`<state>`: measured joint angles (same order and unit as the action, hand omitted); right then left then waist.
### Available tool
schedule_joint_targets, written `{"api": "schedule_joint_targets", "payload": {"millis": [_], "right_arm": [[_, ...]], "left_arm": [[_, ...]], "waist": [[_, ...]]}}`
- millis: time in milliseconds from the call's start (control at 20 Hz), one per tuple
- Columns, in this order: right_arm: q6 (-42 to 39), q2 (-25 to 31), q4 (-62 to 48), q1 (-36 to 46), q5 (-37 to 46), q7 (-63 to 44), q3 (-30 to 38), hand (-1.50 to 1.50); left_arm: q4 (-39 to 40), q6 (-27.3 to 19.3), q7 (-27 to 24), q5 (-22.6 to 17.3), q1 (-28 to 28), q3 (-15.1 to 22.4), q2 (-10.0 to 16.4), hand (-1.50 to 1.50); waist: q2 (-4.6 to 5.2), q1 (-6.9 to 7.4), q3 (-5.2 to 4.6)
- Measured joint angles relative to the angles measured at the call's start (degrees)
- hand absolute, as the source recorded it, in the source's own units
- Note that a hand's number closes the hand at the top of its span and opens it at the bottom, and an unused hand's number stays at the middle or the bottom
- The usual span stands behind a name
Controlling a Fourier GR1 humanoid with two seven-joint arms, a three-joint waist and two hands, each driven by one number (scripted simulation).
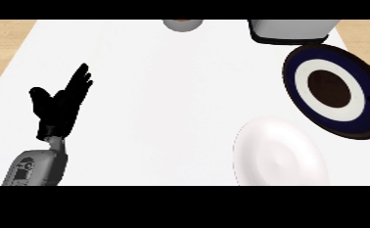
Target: Pick the bell pepper from the plate and place it in the plate
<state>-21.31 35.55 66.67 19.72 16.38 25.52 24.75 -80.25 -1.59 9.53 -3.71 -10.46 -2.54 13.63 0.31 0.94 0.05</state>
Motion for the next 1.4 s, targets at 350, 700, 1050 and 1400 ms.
{"api": "schedule_joint_targets", "payload": {"millis": [350, 700, 1050, 1400], "right_arm": [[5.1, 4.2, -21.3, 8.5, 9.4, 10.8, -4.5, 1.50], [0.7, 5.6, -37.2, 13.8, 13.7, 16.9, -8.2, -1.50], [2.9, 5.6, -43.8, 18.4, 11.3, 23.8, -6.0, -1.50], [-4.7, 7.1, -45.1, 22.0, 1.7, 22.3, -1.1, -1.50]], "left_arm": [[0.5, -0.2, 0.6, 1.0, -1.6, 0.6, -0.9, 0.00], [-0.4, 0.0, 0.3, 1.3, -0.6, 1.3, -1.8, 0.00], [0.3, 0.6, -0.3, 0.9, -0.9, 0.4, -1.3, 0.00], [0.9, 0.6, -0.1, 0.8, -1.1, -0.6, -0.6, 0.00]], "waist": [[0.31, 0.93, 0.08], [0.59, 1.77, 0.17], [0.59, 1.29, 0.22], [0.10, 0.14, 0.14]]}}
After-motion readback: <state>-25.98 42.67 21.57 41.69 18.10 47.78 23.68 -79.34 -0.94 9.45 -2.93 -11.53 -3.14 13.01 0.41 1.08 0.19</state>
